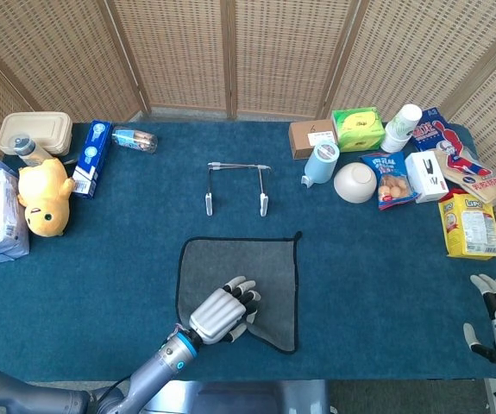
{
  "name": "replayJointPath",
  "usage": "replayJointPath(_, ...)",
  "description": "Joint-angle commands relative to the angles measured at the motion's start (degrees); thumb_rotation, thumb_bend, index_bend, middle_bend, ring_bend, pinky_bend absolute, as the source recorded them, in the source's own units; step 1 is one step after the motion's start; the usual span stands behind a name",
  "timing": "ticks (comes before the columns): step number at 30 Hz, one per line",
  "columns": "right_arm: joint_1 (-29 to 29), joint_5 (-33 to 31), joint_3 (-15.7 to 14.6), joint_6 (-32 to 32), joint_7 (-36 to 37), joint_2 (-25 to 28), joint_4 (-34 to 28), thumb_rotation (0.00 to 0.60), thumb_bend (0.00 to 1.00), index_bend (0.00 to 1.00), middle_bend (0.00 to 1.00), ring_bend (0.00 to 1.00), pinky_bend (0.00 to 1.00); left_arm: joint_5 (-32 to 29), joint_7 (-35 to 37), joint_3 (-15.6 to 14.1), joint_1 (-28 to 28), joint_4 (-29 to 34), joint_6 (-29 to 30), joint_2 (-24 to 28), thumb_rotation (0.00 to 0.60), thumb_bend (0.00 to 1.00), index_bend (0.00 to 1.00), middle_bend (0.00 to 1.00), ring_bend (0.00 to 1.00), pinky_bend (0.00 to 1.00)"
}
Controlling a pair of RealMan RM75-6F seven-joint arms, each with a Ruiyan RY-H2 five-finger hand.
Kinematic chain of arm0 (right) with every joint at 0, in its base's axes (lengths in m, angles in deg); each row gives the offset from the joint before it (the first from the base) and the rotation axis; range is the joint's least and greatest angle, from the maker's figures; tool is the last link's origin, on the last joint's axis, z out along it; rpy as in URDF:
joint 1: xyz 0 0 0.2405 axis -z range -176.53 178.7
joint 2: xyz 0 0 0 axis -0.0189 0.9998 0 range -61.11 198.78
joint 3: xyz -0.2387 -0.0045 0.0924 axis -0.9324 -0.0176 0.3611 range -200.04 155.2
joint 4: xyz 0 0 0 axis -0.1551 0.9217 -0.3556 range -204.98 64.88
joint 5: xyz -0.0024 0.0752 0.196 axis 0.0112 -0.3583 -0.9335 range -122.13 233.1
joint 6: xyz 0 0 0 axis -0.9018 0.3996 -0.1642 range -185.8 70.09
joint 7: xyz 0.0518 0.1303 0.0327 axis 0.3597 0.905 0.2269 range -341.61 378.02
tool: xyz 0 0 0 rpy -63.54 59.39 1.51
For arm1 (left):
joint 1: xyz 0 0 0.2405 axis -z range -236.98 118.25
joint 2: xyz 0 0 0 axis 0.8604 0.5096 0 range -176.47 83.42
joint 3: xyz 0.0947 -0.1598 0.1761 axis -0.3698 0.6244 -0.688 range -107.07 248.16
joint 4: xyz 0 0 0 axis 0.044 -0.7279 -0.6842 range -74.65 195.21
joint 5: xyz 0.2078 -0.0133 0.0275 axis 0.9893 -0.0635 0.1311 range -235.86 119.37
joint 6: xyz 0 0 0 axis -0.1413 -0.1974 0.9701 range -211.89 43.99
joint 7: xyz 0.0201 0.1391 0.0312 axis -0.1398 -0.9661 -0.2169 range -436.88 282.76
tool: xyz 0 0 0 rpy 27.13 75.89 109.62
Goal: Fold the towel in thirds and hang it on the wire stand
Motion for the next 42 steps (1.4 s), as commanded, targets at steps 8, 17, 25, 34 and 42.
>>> replayJointPath(8, 0.27, 0.09, -0.12, 0.13, 0.49, 0.15, 0.14, 0.600, 0.42, 0.08, 0.09, 0.00, 0.07, -2.22, 0.06, 3.12, 2.29, -1.96, -1.04, 0.65, 0.600, 0.58, 0.63, 0.27, 0.11, 0.10)
replayJointPath(17, 0.36, 0.11, -0.19, -0.27, 1.99, 0.17, 0.88, 0.600, 0.42, 0.08, 0.09, 0.00, 0.07, -3.80, -0.05, 6.24, 5.71, -7.62, -2.16, -0.82, 0.600, 0.57, 0.62, 0.25, 0.09, 0.08)
replayJointPath(25, 0.86, -0.13, -0.22, 0.14, 2.71, 0.38, 1.14, 0.600, 0.42, 0.08, 0.09, 0.00, 0.07, -3.93, 0.74, 7.73, 8.42, -12.47, -2.62, -2.90, 0.600, 0.56, 0.61, 0.24, 0.06, 0.06)
replayJointPath(34, 1.12, -0.08, -0.34, 0.07, 3.40, 0.47, 1.31, 0.600, 0.42, 0.08, 0.08, 0.00, 0.07, -4.32, 0.56, 7.96, 10.02, -16.96, -2.28, -4.56, 0.600, 0.56, 0.61, 0.23, 0.04, 0.05)
replayJointPath(42, 1.12, -0.29, -0.34, -0.18, 3.18, 0.55, 1.09, 0.600, 0.42, 0.07, 0.08, 0.00, 0.07, -4.92, 1.65, 8.56, 11.08, -20.05, -2.40, -5.35, 0.600, 0.55, 0.60, 0.23, 0.04, 0.04)
